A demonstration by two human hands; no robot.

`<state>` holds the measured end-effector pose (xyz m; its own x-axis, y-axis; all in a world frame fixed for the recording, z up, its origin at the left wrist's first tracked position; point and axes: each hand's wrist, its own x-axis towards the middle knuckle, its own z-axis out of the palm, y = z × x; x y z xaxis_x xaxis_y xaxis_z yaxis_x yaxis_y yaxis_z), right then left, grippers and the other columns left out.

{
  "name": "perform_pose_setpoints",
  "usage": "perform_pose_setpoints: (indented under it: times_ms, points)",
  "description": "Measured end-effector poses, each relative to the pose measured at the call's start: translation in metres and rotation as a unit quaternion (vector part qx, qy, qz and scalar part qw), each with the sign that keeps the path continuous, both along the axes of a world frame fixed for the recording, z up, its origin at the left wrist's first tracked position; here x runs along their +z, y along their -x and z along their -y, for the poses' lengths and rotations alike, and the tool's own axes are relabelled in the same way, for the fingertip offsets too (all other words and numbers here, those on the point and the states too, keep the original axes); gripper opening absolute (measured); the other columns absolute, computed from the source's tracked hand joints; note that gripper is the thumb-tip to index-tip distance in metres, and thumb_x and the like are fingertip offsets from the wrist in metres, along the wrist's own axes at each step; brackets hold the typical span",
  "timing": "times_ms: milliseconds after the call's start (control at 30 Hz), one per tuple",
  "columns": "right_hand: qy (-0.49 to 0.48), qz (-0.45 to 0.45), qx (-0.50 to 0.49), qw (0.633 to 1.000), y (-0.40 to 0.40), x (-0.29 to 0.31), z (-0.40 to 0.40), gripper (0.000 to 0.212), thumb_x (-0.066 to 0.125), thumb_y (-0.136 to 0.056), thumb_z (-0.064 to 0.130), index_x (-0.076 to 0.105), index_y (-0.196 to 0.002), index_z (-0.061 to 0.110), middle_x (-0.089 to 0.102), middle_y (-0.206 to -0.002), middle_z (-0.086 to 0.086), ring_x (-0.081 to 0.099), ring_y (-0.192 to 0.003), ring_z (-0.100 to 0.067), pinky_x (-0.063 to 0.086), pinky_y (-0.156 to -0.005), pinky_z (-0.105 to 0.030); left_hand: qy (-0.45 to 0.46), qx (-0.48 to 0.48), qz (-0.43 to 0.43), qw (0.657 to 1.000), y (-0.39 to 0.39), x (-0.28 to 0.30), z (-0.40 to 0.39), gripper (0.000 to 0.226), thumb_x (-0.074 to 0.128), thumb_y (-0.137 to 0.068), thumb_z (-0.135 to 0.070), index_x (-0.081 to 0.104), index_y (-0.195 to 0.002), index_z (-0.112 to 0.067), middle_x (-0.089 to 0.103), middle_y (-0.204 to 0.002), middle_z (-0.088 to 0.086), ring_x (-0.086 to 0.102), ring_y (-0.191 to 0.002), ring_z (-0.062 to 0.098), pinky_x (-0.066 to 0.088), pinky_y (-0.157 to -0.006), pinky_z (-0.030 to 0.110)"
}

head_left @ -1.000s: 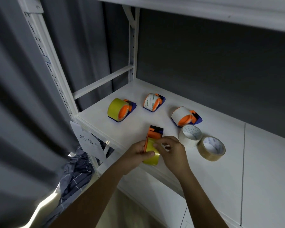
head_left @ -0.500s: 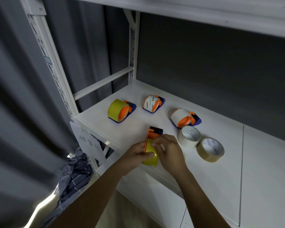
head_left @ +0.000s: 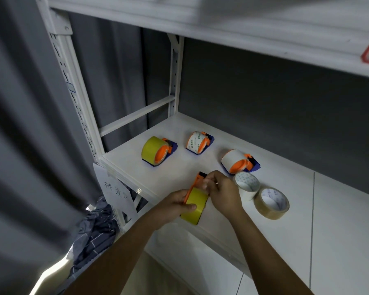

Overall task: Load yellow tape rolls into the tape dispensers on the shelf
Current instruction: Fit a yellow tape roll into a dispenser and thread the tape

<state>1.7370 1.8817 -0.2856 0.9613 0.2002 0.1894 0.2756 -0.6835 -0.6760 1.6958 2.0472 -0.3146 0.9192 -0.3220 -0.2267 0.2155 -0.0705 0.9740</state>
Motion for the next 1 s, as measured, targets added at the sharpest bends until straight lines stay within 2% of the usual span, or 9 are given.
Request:
perform_pose_setpoints:
  times_ms: [167, 233, 300, 400, 500, 700, 867, 933, 1000]
  points:
    - [-0.051, -0.029, -0.026, 0.998, 0.002, -0.004, -0.004, 0.017, 0.055, -0.090, 0.012, 0.055, -0.078, 0.024, 0.063, -0.071, 0.006, 0.062, -0.072, -0.019, 0.050, -0.065, -0.029, -0.002, 0.012, -0.025, 1.000, -0.005, 0.002, -0.009, 0.034, 0.063, -0.081, -0.015, 0.061, -0.115, -0.020, 0.066, -0.116, 0.009, 0.062, -0.107, 0.025, 0.049, -0.095, 0.039]
    - [-0.073, -0.043, -0.042, 0.996, 0.002, -0.006, -0.007, 0.016, 0.055, -0.089, 0.011, 0.057, -0.078, 0.023, 0.067, -0.077, 0.003, 0.063, -0.076, -0.020, 0.051, -0.067, -0.030, -0.006, 0.042, -0.011, 0.999, -0.006, 0.004, -0.010, 0.017, 0.059, -0.090, -0.023, 0.067, -0.104, -0.023, 0.069, -0.106, 0.001, 0.064, -0.100, 0.015, 0.051, -0.089, 0.029]
    - [-0.096, -0.059, -0.054, 0.992, 0.003, -0.006, -0.007, 0.016, 0.054, -0.087, 0.007, 0.058, -0.079, 0.020, 0.069, -0.084, 0.000, 0.064, -0.082, -0.021, 0.053, -0.073, -0.034, -0.052, 0.088, 0.034, 0.994, -0.006, 0.005, -0.008, 0.018, 0.057, -0.090, -0.036, 0.070, -0.090, -0.023, 0.070, -0.088, -0.007, 0.064, -0.085, 0.005, 0.050, -0.074, 0.016]
    - [-0.092, -0.044, -0.074, 0.992, 0.004, -0.007, -0.005, 0.023, 0.054, -0.086, 0.005, 0.056, -0.075, 0.024, 0.065, -0.078, 0.005, 0.061, -0.076, -0.017, 0.050, -0.066, -0.027, -0.108, 0.129, 0.081, 0.982, -0.008, 0.003, -0.008, 0.033, 0.060, -0.087, -0.041, 0.065, -0.076, -0.011, 0.058, -0.070, -0.003, 0.055, -0.070, 0.008, 0.042, -0.066, 0.022]
    - [-0.118, -0.037, -0.102, 0.987, 0.002, -0.005, -0.004, 0.031, 0.055, -0.085, 0.002, 0.054, -0.068, 0.028, 0.059, -0.070, 0.015, 0.056, -0.070, -0.010, 0.039, -0.056, -0.013, -0.115, 0.139, 0.097, 0.979, -0.010, 0.005, -0.008, 0.035, 0.062, -0.086, -0.041, 0.053, -0.060, -0.018, 0.046, -0.056, -0.010, 0.046, -0.058, 0.005, 0.037, -0.061, 0.022]
    - [-0.153, -0.062, -0.150, 0.975, -0.005, -0.002, 0.006, 0.022, 0.053, -0.087, 0.000, 0.059, -0.076, 0.019, 0.062, -0.073, 0.003, 0.059, -0.072, -0.017, 0.044, -0.061, -0.023, -0.136, 0.124, 0.119, 0.976, -0.013, 0.011, -0.006, 0.041, 0.060, -0.086, -0.042, 0.044, -0.054, -0.023, 0.037, -0.050, -0.012, 0.039, -0.053, 0.005, 0.034, -0.056, 0.021]
    - [-0.187, -0.057, -0.157, 0.968, -0.005, -0.001, 0.009, 0.030, 0.051, -0.086, -0.003, 0.058, -0.072, 0.023, 0.062, -0.074, 0.007, 0.059, -0.074, -0.013, 0.044, -0.062, -0.017, -0.182, 0.102, 0.144, 0.968, -0.015, 0.015, -0.006, 0.035, 0.058, -0.089, -0.034, 0.044, -0.062, -0.016, 0.039, -0.059, -0.004, 0.040, -0.058, 0.008, 0.035, -0.058, 0.021]
    - [-0.181, -0.052, -0.148, 0.971, -0.004, 0.000, 0.006, 0.028, 0.051, -0.086, -0.003, 0.058, -0.071, 0.020, 0.062, -0.072, 0.006, 0.059, -0.074, -0.015, 0.049, -0.067, -0.024, -0.194, 0.096, 0.117, 0.969, -0.018, 0.015, -0.007, 0.033, 0.057, -0.088, -0.035, 0.046, -0.066, -0.014, 0.042, -0.064, 0.000, 0.044, -0.064, 0.012, 0.036, -0.063, 0.025]
    - [-0.164, -0.044, -0.122, 0.978, -0.001, 0.003, 0.004, 0.026, 0.052, -0.086, 0.001, 0.056, -0.071, 0.022, 0.062, -0.070, 0.004, 0.060, -0.070, -0.016, 0.051, -0.065, -0.024, -0.195, 0.085, 0.066, 0.975, -0.019, 0.016, -0.008, 0.041, 0.057, -0.086, -0.050, 0.047, -0.065, -0.017, 0.047, -0.062, -0.003, 0.049, -0.063, 0.011, 0.037, -0.062, 0.023]
